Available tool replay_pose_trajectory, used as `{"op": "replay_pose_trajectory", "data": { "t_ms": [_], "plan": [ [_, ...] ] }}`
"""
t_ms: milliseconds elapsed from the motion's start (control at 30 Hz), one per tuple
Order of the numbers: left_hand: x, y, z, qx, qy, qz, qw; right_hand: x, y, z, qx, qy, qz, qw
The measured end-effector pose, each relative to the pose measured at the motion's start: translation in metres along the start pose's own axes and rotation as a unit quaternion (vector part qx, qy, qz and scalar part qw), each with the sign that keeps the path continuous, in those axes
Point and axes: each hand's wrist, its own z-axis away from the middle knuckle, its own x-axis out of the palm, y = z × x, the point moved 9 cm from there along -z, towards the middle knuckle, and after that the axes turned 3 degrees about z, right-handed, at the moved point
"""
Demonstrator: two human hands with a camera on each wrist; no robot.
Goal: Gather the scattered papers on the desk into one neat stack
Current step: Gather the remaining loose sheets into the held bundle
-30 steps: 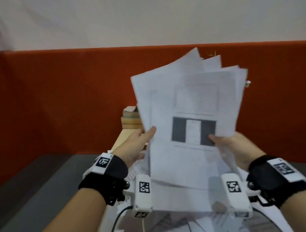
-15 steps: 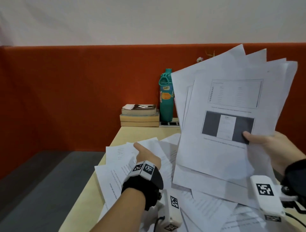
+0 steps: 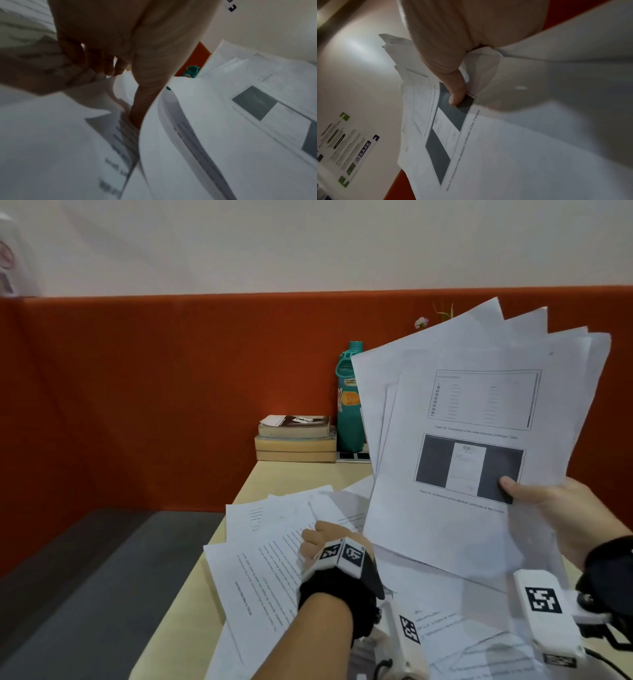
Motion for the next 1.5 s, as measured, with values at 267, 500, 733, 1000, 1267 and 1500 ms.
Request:
{"op": "replay_pose_trajectory", "data": {
  "t_ms": [267, 500, 733, 1000, 1267, 1500],
  "plan": [
    [-0.051, 0.038, -0.01, 0.131, -0.018, -0.052, 0.99, -0.016, 0.003, 0.002, 0.011, 0.012, -0.005, 1.0],
    [-0.104, -0.001, -0.064, 0.125, -0.053, -0.314, 0.94, -0.014, -0.002, 0.007, 0.008, 0.014, -0.002, 1.0],
    [-0.083, -0.017, -0.078, 0.156, -0.058, -0.329, 0.93, -0.004, -0.005, 0.005, -0.009, -0.009, 0.015, 1.0],
    [-0.146, 0.024, -0.044, 0.188, -0.001, -0.191, 0.963, 0.001, 0.003, 0.005, 0.007, 0.012, 0.024, 1.0],
    [-0.244, 0.053, 0.001, 0.269, 0.0, 0.332, 0.904, 0.005, 0.008, 0.007, 0.032, 0.061, 0.103, 0.992],
    [-0.155, 0.053, -0.014, 0.208, -0.1, 0.456, 0.859, 0.055, -0.011, 0.016, 0.008, -0.035, 0.049, 0.998]
  ]
}}
